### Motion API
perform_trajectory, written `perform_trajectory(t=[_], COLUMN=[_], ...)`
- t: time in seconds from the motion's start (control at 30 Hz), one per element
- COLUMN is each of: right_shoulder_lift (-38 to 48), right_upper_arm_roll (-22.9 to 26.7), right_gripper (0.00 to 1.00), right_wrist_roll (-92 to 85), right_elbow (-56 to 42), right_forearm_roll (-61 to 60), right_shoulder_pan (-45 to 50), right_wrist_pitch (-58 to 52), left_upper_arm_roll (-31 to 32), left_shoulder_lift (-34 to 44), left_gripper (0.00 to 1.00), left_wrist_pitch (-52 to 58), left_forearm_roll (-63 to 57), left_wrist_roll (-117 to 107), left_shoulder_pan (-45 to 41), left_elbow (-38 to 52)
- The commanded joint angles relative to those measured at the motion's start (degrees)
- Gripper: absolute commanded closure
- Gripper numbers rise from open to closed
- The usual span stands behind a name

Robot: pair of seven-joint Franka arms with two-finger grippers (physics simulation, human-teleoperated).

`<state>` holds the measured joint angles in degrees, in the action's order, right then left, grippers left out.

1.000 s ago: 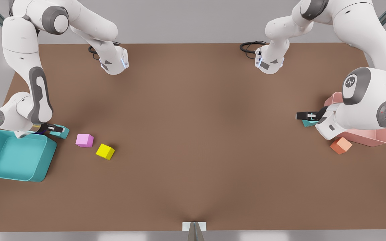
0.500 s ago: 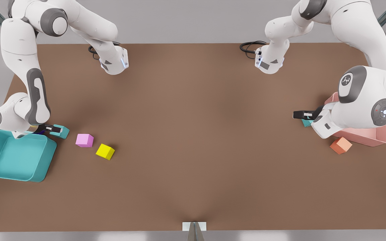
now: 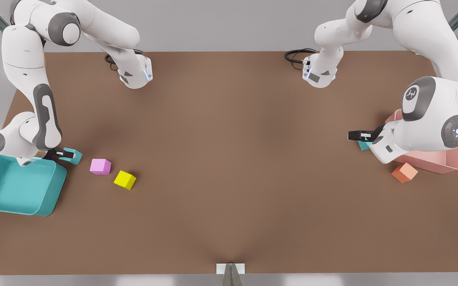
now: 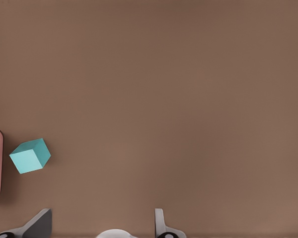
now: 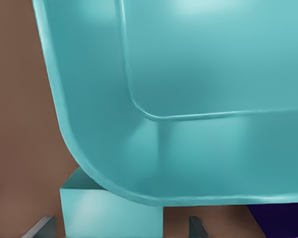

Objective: Stack the two blue cubes on top of each other

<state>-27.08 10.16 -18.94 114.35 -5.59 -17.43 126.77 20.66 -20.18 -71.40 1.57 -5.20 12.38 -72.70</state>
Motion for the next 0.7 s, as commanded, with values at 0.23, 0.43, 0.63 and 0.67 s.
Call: perform_trajectory(t=[0.23, 0.43, 0.63, 0.67], right_shoulder_lift=[-1.39, -1.92, -2.71, -2.71], right_upper_arm_roll=[-0.15, -0.76, -0.94, -0.94], right_gripper=[0.00, 0.01, 0.08, 0.18], right_wrist_roll=[-1.01, -1.01, -1.10, -1.10], right_elbow=[0.08, 0.26, 0.34, 0.34], right_forearm_roll=[0.05, -0.12, 0.05, 0.05], right_shoulder_pan=[0.03, 0.12, 0.12, 0.03], right_wrist_pitch=[1.64, 2.61, 3.58, 3.58], left_upper_arm_roll=[-0.01, -0.01, -0.01, -0.01], left_shoulder_lift=[-0.65, -0.74, -0.74, -0.74], left_gripper=[0.00, 0.00, 0.00, 0.00], left_wrist_pitch=[-0.06, 0.03, 0.12, 0.12], left_forearm_roll=[0.01, 0.01, 0.01, 0.01], left_wrist_roll=[0.10, 0.01, 0.10, 0.10], left_shoulder_pan=[0.10, 0.01, 0.10, 0.10], left_elbow=[-0.25, -0.34, -0.43, -0.43])
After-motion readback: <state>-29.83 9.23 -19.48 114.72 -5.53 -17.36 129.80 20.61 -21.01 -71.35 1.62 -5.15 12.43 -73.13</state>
